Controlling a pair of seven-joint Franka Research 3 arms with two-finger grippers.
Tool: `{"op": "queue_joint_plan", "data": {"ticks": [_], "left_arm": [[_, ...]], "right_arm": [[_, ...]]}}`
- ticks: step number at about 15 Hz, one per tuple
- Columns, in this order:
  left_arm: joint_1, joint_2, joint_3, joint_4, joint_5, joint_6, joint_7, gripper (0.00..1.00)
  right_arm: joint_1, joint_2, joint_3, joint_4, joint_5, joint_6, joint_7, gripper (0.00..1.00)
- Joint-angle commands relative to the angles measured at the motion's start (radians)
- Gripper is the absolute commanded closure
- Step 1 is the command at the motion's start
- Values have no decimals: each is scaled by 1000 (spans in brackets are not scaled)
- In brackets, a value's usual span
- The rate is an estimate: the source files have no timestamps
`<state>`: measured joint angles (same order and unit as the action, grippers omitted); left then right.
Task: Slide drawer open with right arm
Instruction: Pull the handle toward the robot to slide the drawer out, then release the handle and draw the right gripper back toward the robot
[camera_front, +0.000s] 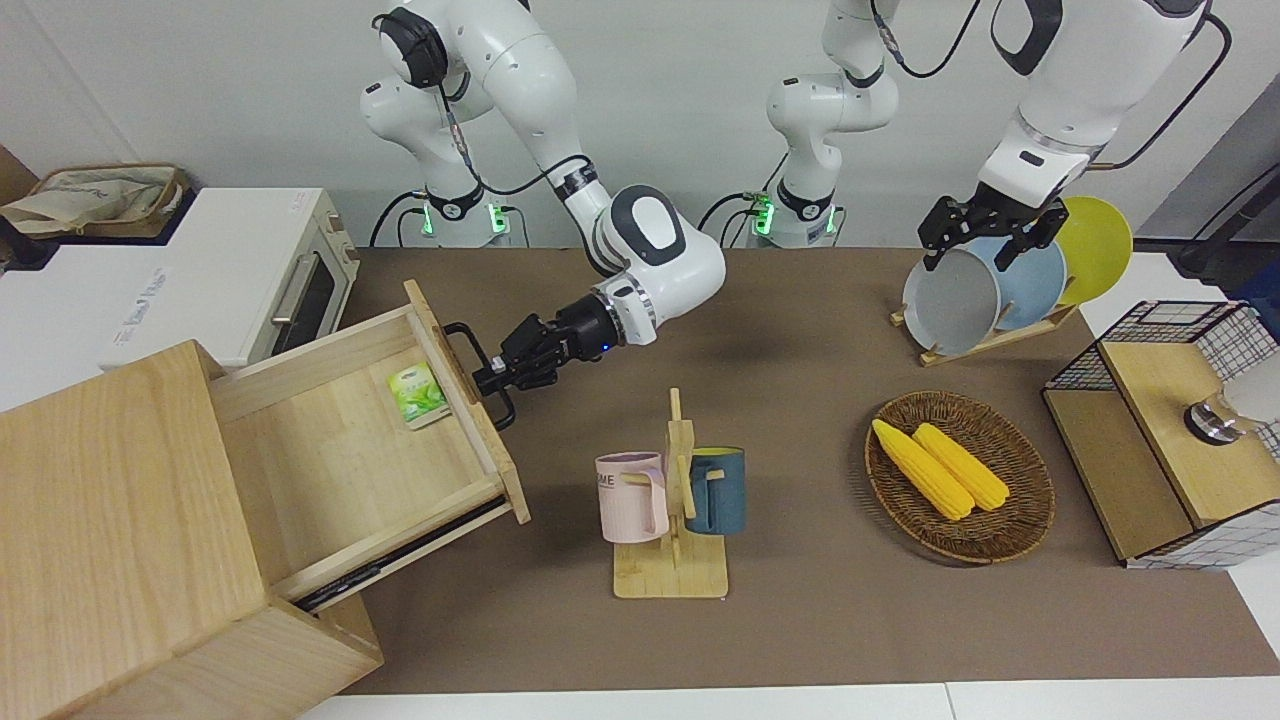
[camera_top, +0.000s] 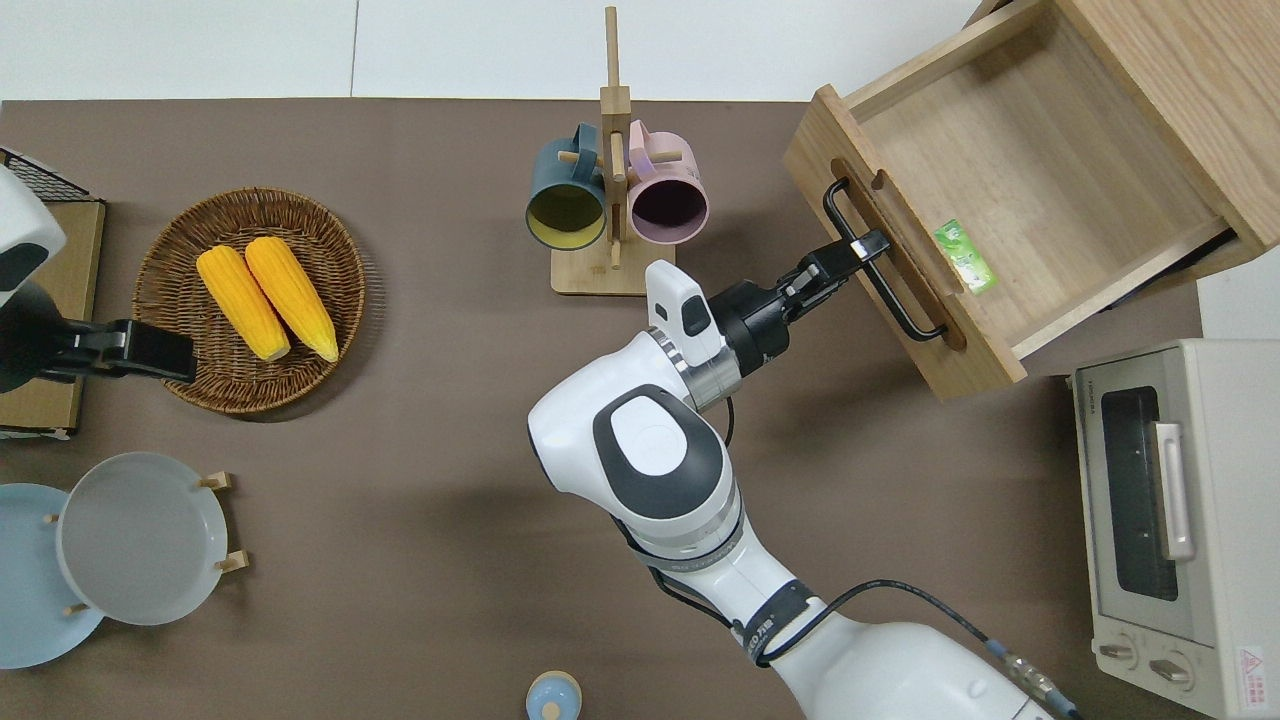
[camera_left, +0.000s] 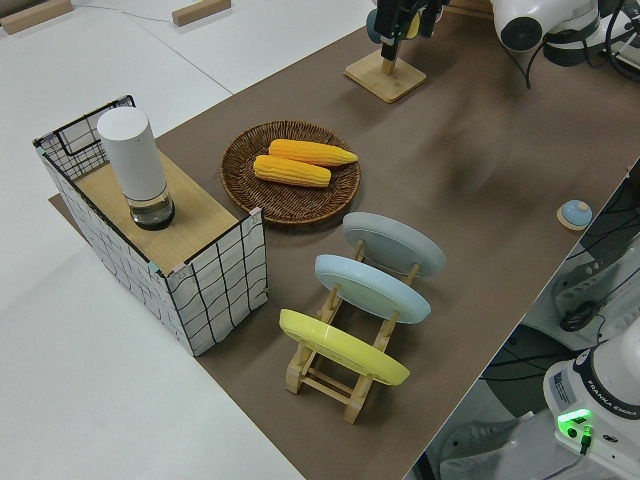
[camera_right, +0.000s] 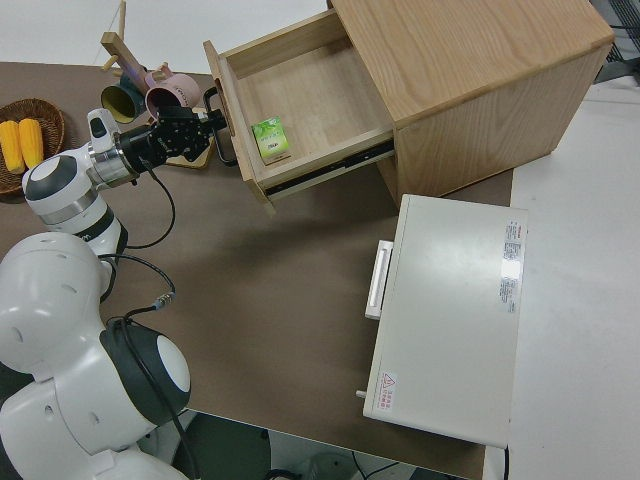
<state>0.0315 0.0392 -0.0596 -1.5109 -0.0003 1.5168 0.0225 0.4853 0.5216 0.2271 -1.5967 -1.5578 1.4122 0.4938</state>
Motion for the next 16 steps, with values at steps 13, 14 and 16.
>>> {"op": "queue_joint_plan", "data": {"ticks": [13,14,16], "left_arm": [[4,11,-6,24,17,-20,10,7],[4,11,-6,24,17,-20,10,7],[4,11,-6,26,17,-20,10,7]], "right_arm": [[39,6,3,23,18,-2,-64,451],[39,6,3,23,18,-2,-64,90],[38,6,3,23,18,-2,-60,21]]}}
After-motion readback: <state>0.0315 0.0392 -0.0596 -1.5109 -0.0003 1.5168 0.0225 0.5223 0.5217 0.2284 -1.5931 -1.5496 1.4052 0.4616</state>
